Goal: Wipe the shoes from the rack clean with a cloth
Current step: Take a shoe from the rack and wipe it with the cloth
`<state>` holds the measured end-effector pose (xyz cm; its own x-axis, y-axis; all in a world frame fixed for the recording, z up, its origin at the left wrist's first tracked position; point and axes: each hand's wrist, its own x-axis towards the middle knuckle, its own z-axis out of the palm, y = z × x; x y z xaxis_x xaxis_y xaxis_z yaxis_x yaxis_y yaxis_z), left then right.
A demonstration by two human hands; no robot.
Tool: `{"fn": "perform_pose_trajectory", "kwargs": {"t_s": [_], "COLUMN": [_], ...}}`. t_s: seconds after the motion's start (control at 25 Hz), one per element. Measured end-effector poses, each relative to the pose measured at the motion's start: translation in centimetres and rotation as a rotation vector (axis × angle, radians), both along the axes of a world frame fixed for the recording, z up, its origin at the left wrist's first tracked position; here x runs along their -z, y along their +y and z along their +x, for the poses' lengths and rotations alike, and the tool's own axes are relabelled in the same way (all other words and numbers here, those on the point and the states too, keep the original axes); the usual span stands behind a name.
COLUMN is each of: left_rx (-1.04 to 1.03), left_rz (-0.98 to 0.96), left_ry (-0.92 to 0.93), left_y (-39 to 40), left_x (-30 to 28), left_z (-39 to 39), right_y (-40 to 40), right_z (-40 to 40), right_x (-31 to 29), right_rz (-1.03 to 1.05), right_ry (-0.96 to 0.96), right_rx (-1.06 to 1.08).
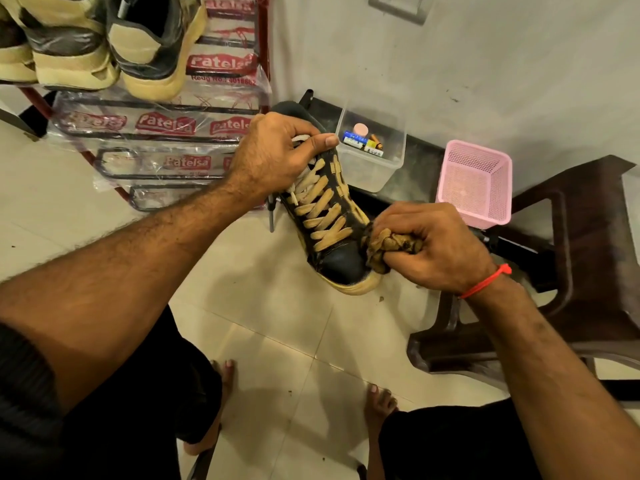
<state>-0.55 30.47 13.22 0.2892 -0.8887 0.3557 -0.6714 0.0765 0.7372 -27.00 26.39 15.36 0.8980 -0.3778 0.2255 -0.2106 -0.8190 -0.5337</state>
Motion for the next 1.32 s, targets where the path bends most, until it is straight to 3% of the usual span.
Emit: {"fn": "perform_pose_trajectory", "kwargs": {"t_s": [0.08,0.24,0.32,0.48,0.6,0.68,0.8,0.88,1.04,1.2,1.32], "left_rx": [0.023,0.189,0.22,0.111,0.045,0.06,0.132,0.162,0.086,0.04,0.012], "left_rz": [-0.055,-0.133,-0.174,-0.177,-0.118,-0.092,-0.105,-0.134,-0.134,-0.072,0.001], "left_ry": [-0.003,-0.013,-0.064,0.007,-0.035,-0.099,-0.103,-0.115,-0.033,-0.037,0.042], "left_y": [0.1,0.5,0.3,-0.1,0.3,0.4,0.2,0.0,0.0,0.5,0.3], "left_x": [-0.1,0.1,0.7,1.5,2.0,2.0,2.0,2.2,2.2,1.9,0.8], "left_z": [0.2,-0.8,-1.7,-1.9,-1.7,-1.8,-2.1,-2.6,-2.1,-1.2,-1.0], "right_y": [-0.8,0.5,1.0,1.6,1.9,2.0,1.5,1.2,1.8,2.3,1.2], "right_z": [-0.9,0.4,1.6,2.1,1.8,1.5,1.3,1.6,1.9,1.5,1.0], "right_x": [0.1,-0.2,-0.2,0.6,0.7,0.5,0.2,0.2,1.1,1.5,0.9], "right_rz": [-0.046,0.16,0.13,-0.035,0.011,0.087,0.122,0.029,-0.032,0.159,0.255], "right_ry": [0.011,-0.272,-0.291,-0.112,0.107,0.148,-0.178,-0.246,-0.065,0.129,-0.17], "right_rx": [0.097,0.216,0.244,0.143,0.054,0.062,0.191,0.245,0.115,0.049,0.283]}}
